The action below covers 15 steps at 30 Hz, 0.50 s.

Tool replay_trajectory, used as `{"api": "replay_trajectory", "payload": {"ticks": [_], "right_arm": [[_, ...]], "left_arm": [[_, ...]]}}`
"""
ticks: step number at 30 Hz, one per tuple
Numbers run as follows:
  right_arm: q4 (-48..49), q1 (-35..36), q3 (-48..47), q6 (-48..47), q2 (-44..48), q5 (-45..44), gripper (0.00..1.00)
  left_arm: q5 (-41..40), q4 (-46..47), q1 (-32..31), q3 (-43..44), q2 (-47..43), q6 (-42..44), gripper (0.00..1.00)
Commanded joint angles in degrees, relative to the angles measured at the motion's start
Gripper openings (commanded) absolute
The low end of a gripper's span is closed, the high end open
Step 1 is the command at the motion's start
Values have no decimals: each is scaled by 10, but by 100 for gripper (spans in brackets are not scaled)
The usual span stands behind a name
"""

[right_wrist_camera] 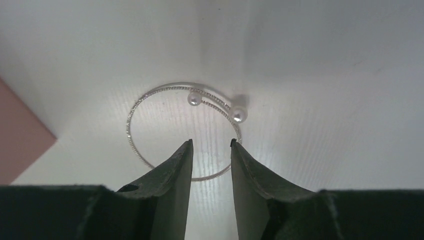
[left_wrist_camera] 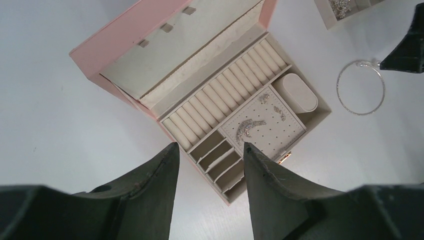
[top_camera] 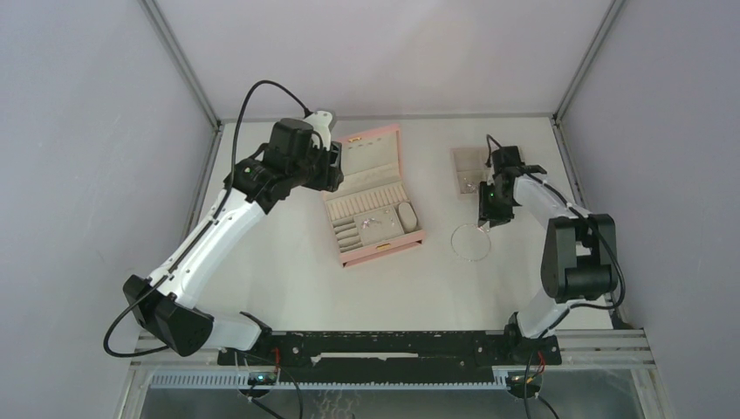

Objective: Organize the mixed jewelry
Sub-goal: Adjust the jewelry at the center of the board.

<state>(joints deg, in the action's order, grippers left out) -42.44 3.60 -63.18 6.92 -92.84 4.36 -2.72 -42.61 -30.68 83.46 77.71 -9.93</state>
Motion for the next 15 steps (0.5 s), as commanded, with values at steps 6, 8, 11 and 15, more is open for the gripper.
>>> {"api": "replay_trajectory", "payload": {"ticks": [6, 8, 11, 15], "right_arm": [[-38, 39, -82, -133, -82, -68, 51], [-41, 41, -97, -141, -89, -60, 65], [-47, 46, -112, -163, -101, -55, 97], [-58, 45, -127, -183, -123, -59, 92]], "left_arm": [[7, 11, 2, 15, -15, 2, 55], [6, 10, 2, 13, -15, 2, 55], [5, 9, 2, 12, -18, 1, 55], [3, 9, 2, 8, -20, 0, 55]]}}
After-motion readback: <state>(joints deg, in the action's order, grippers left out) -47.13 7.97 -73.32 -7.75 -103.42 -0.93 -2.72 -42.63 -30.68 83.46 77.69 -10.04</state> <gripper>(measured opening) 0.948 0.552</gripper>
